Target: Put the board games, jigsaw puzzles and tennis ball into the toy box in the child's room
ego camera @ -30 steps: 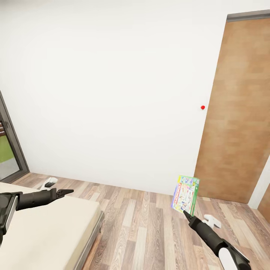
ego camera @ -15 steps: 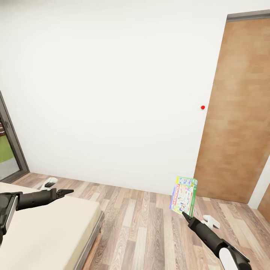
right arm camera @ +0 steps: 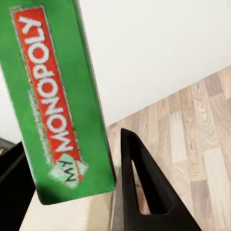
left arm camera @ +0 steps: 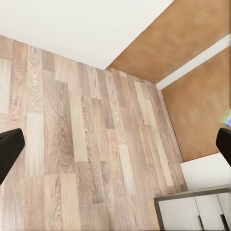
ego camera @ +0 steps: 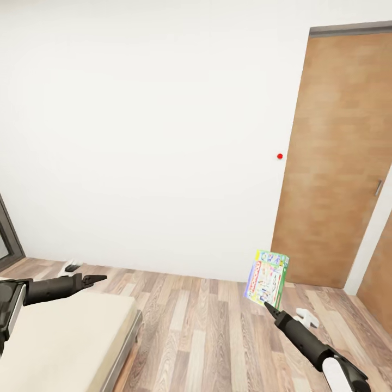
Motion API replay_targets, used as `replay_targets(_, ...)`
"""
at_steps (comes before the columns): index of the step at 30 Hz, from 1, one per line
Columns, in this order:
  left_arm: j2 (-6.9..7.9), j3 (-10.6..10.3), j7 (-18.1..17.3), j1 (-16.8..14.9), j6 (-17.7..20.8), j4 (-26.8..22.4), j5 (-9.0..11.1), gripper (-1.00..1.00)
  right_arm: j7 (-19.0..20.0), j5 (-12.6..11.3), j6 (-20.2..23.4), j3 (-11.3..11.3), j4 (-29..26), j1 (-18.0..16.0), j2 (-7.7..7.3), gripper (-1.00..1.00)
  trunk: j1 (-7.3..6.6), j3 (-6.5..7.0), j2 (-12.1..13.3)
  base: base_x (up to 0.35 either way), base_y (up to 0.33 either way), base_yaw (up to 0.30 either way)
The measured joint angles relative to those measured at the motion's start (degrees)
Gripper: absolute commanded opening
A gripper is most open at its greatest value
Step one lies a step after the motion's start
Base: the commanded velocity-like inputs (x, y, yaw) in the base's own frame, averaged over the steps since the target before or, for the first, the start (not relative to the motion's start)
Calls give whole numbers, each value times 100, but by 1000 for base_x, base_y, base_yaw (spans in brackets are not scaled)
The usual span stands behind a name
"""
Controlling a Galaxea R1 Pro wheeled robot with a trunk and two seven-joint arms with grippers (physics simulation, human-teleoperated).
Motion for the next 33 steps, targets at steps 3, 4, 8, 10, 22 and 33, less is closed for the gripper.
replay_targets(3, 1, 3, 0, 1, 0, -1, 0, 100, 178, -87, 357, -9, -236, -1, 0, -100, 0, 7, 0, 0, 0, -122)
replay_targets(4, 1, 5, 0, 1, 0, -1, 0, 100, 228, -123, 474, -28, -324, -1, 0, -100, 0, 8, 0, 0, 0, -52)
replay_targets(8, 1, 8, 0, 2, 1, -2, 1, 100, 318, -134, 667, -171, -562, 0, 6, -100, 0, 9, 0, 0, 0, -25)
replay_targets(10, 1, 8, 0, 2, 0, -2, 0, 100, 330, -135, 689, -203, -589, 1, 7, -100, 0, 10, 0, 0, 0, -101)
replay_targets(22, 0, 8, -5, 0, 0, 0, 0, 100, 681, -131, 910, -249, -630, 1, 8, -100, 0, 10, 0, 0, 0, -248)
replay_targets(33, 0, 8, -9, 0, 0, 0, 1, 100, 846, -152, 2232, -708, -1441, 9, 85, -100, 0, 10, 1, 0, 0, -279)
